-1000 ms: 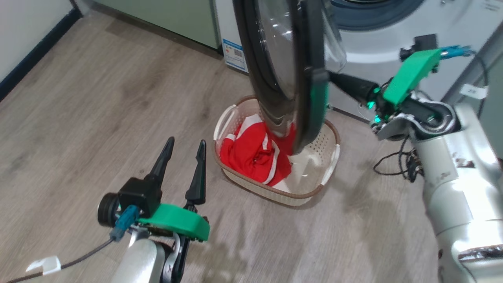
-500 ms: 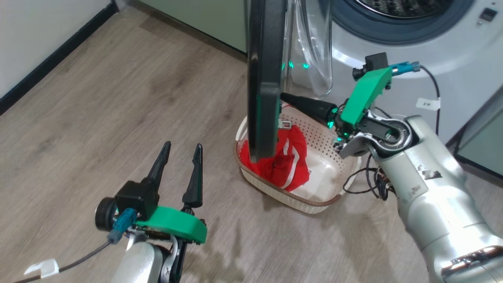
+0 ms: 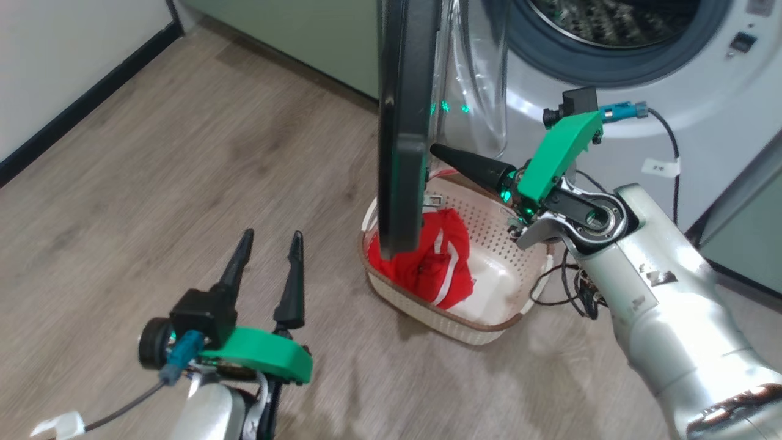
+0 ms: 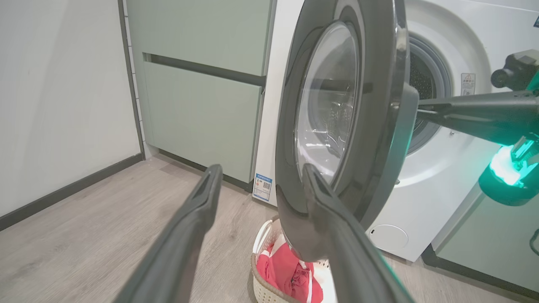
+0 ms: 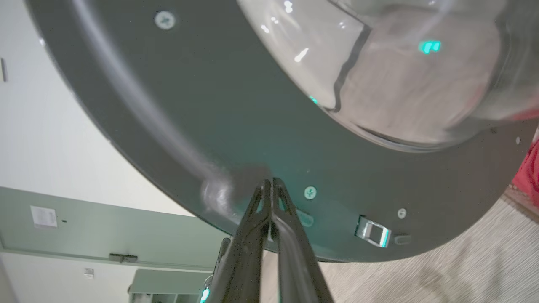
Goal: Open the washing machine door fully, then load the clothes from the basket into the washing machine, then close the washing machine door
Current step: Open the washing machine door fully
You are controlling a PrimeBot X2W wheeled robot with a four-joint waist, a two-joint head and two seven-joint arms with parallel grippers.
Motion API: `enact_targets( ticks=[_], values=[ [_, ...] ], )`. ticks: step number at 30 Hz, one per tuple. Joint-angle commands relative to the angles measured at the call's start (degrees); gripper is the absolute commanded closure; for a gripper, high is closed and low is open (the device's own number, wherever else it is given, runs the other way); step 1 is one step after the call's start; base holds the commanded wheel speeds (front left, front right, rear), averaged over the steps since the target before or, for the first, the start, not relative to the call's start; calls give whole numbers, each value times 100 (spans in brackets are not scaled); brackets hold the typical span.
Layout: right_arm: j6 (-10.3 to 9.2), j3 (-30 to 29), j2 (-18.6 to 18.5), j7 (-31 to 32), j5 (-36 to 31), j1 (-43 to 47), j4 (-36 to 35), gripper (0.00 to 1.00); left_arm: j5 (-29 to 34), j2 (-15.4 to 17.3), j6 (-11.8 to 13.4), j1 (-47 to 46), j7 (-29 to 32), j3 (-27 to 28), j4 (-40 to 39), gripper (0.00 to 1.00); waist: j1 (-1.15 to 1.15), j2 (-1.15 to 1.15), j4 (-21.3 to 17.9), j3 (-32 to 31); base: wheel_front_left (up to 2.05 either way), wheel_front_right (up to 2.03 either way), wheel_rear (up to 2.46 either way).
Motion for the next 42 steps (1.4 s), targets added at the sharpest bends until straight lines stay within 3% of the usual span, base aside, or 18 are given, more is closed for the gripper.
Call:
enact_targets(
  ticks=[1, 6, 12, 19, 24, 29, 32, 39, 40, 41, 42],
  values=[
    [5, 136, -62, -134, -197, -22, -370, 100, 54, 54, 39, -135, -56, 283, -179, 0, 0, 0, -110, -99, 0, 0, 0],
    [5, 578, -567, -734, -940, 433, -992, 100, 86, 54, 44, -121, -56, 441, -160, 0, 0, 0, -343, -256, 0, 0, 0],
    [5, 1154, -1217, -2027, -2046, 1003, -1756, 100, 149, 54, 18, -106, -56, 695, -143, 0, 0, 0, -656, -399, 0, 0, 0],
    [5, 1258, -1424, -3579, -3365, 1437, -1869, 100, 216, 54, -89, -123, -56, 994, -120, 0, 0, 0, -920, -456, 0, 0, 0],
    [5, 486, -1016, -4488, -4483, 1888, -1607, 100, 247, 54, -206, -113, -56, 1180, -98, 0, 0, 0, -1063, -474, 0, 0, 0],
    [5, -896, -136, -4603, -5783, 2560, -1769, 100, 236, 54, -282, -83, -56, 1230, -52, 0, 0, 0, -1149, -425, 0, 0, 0],
    [5, -1403, 105, -4606, -6490, 3017, -2191, 100, 228, 54, -311, -72, -56, 1196, -15, 0, 0, 0, -1181, -407, 0, 0, 0],
    [5, -1561, 167, -4607, -6648, 3620, -2738, 100, 187, 54, -431, -36, -56, 1132, 95, 0, 0, 0, -1244, -369, 0, 0, 0],
    [5, -1558, 167, -4607, -6670, 3672, -2733, 84, 196, 54, -436, -32, -56, 1131, 110, 0, 0, 0, -1247, -370, 0, 0, 0],
    [5, -1566, 168, -4607, -6706, 3709, -2740, 11, 207, 54, -441, -24, -56, 1125, 128, 0, 0, 0, -1249, -373, 0, 0, 0],
    [5, -1583, 168, -4608, -6635, 3752, -2724, 0, 213, 54, -446, -19, -56, 1119, 142, 0, 0, 0, -1248, -377, 0, 0, 0]
  ],
)
